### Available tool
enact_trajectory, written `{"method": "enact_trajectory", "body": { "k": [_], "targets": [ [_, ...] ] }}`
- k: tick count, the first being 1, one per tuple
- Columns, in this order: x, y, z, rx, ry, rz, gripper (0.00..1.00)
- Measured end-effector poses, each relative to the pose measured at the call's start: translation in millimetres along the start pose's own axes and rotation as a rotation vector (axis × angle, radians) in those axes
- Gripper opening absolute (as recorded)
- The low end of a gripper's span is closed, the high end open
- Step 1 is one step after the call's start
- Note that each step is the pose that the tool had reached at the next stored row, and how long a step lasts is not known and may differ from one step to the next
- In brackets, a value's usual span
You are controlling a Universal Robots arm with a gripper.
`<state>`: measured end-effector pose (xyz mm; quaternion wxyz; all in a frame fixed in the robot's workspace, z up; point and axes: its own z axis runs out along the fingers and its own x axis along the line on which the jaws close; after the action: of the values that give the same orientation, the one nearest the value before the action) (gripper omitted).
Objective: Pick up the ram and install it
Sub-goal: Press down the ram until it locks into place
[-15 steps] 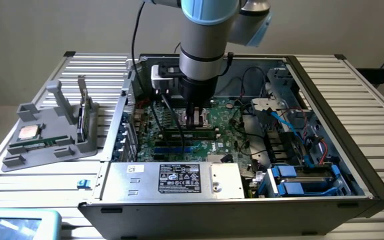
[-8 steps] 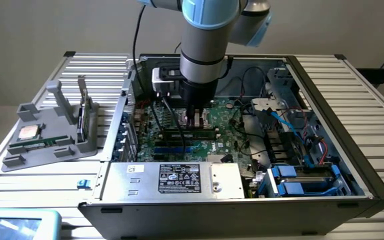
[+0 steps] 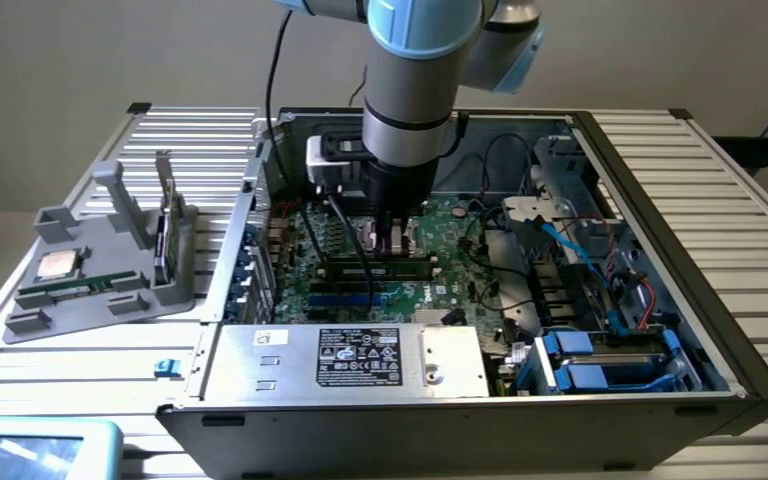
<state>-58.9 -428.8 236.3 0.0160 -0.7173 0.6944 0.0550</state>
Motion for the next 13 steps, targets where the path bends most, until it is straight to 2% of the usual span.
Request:
{"method": "enact_trajectory", "body": {
  "k": [13],
  "targets": [
    [2.6,-1.8,0.8,-0.0011,0.0005,-0.011,0.09]
  ]
}}
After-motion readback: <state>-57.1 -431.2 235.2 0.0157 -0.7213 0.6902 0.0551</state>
